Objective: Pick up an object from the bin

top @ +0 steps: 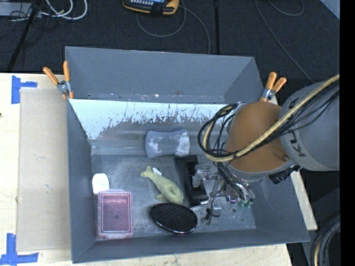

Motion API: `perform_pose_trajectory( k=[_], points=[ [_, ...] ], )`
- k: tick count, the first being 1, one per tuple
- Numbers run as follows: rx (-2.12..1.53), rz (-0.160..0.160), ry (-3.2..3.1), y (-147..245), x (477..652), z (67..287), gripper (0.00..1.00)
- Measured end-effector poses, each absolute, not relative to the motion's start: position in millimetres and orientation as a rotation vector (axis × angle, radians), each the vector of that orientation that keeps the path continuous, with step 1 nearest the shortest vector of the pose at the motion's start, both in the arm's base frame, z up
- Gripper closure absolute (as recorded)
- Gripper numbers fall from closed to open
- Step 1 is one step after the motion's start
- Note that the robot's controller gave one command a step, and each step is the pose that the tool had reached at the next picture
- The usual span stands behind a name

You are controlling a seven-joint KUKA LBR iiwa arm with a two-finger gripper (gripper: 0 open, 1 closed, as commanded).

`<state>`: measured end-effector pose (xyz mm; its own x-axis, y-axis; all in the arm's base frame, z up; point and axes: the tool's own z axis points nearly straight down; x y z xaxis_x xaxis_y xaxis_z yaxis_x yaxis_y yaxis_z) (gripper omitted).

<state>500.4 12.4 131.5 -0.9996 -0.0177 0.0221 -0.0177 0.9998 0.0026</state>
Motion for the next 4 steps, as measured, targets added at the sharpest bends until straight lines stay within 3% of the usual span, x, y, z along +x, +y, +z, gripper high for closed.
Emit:
perform_pose_trajectory(
  k=[1, 2, 3, 4],
  points=[
    [-0.047, -0.003, -3.152, 22, 521.8, 147, 0.00],
    [-0.139, -0.002, -3.130, 41, 527.1, 85, 0.00],
    [-0.109, -0.016, -3.132, 50, 527.3, 76, 0.00],
    [-0.365, -0.001, -3.110, 116, 514.8, 75, 1.00]
  ],
)
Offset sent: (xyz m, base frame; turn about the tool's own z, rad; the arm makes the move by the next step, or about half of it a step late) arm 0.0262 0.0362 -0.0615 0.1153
